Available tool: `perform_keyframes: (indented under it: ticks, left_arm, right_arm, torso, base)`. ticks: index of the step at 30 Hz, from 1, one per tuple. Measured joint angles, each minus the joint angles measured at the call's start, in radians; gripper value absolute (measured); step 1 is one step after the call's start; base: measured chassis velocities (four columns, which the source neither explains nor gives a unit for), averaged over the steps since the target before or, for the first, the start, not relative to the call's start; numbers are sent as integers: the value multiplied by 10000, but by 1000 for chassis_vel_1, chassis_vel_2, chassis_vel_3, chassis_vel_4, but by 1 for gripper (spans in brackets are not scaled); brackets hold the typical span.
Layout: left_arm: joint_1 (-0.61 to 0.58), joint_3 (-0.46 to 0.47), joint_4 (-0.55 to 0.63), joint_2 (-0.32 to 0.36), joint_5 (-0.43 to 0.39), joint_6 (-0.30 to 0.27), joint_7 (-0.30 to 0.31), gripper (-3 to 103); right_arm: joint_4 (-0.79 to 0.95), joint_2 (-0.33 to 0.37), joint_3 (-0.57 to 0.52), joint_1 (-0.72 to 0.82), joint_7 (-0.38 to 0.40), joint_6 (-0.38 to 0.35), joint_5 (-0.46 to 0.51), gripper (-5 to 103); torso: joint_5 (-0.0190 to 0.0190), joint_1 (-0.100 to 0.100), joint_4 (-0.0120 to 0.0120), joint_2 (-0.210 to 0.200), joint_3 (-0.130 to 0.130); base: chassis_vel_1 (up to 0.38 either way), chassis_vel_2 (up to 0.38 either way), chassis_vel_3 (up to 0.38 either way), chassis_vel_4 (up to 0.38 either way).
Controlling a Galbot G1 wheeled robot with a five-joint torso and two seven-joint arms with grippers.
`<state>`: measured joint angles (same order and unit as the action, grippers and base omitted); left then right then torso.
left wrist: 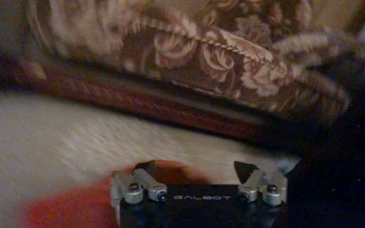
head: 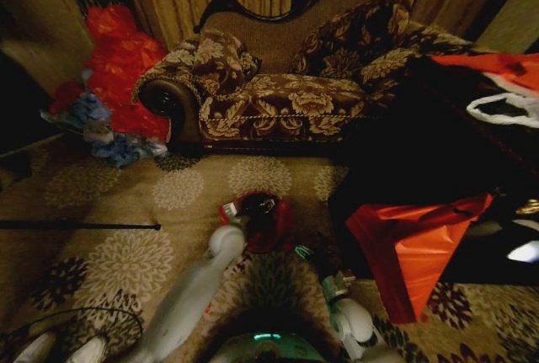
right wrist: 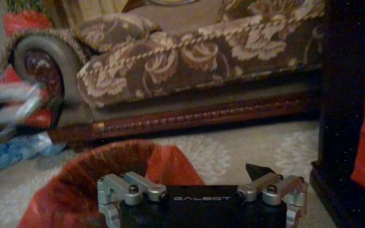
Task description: Place a garbage bag over the trash bin.
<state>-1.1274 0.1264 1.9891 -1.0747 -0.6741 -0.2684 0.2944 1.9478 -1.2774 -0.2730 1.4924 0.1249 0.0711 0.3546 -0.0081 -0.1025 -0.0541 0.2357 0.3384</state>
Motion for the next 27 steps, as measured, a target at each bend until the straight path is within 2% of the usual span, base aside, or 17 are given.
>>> perform_keyframes:
  ticks: [2,3,4,5,7,8,10,11,12,14,20,22,23,24,27]
  left_arm:
    - [-1434,880,469,512,2157,711,-600,96]
    - [-1434,880,469,512,2157,711,-600,96]
    - [-2175,1330,665,557,2941,1091,-899,98]
    - [-3099,1867,868,445,3777,1648,-1260,100]
    - [-4770,2791,1237,-110,4844,2536,-1779,100]
    - [-4770,2791,1237,-110,4844,2536,-1779,100]
    - [-6241,3699,1501,-882,5600,3398,-2059,100]
    - [-6241,3699,1501,-882,5600,3398,-2059,100]
    - [-6838,4163,1718,-1251,5718,3708,-2103,100]
    - [-7813,4854,2242,-1652,5684,3950,-2208,100]
    - [-9030,5874,3251,-2069,5175,4223,-2292,100]
    - [-9105,6040,3716,-2101,4870,3969,-2317,100]
    - [-9025,6043,3969,-2079,4728,3633,-2322,100]
    - [-9025,6043,3969,-2079,4728,3633,-2322,100]
    - [-8337,5703,4316,-1916,4656,2621,-2221,100]
  right_arm:
    - [449,-63,-60,493,171,72,-108,100]
    - [449,-63,-60,493,171,72,-108,100]
    - [646,-80,-82,779,210,158,-136,100]
    - [895,-99,-102,1173,239,289,-163,100]
    - [1348,-115,-122,2041,232,557,-304,100]
    - [1348,-115,-122,2041,232,557,-304,100]
    - [1833,-88,-201,2934,112,943,-627,100]
    - [1833,-88,-201,2934,112,943,-627,100]
    - [2052,-101,-291,3317,7,1127,-798,100]
    - [2511,-158,-575,4015,-115,1536,-1090,100]
    - [3333,-322,-1495,4750,-614,1775,-988,100]
    - [3646,-429,-1784,4793,-775,1717,-799,100]
    - [3841,-532,-1902,4731,-830,1561,-688,100]
    - [3841,-532,-1902,4731,-830,1561,-688,100]
    - [4136,-798,-2037,4304,-833,1049,-522,100]
  torso:
    - [8,1,0,0,-2]
    - [8,1,0,0,-2]
    - [16,1,-1,0,-1]
    - [0,0,-2,0,0]
    - [10,1,-4,1,-2]
    - [10,1,-4,1,-2]
    - [1,2,0,1,-2]
    - [1,2,0,1,-2]
    - [5,2,-2,1,-2]
    - [11,2,-1,1,-1]
    - [8,0,-2,1,0]
    - [9,0,-3,1,0]
    - [8,0,-3,1,1]
    - [8,0,-3,1,1]
    - [4,-1,-4,1,2]
  base:
    - [0,0,0,0]
    - [0,0,0,0]
    - [0,0,0,0]
    - [0,0,0,0]
    - [0,0,0,0]
    - [0,0,0,0]
    - [0,0,0,0]
    - [0,0,0,0]
    - [0,0,0,0]
    - [0,0,0,0]
    - [0,0,0,0]
    - [0,0,0,0]
    - [0,0,0,0]
    - [0,0,0,0]
    - [0,0,0,0]
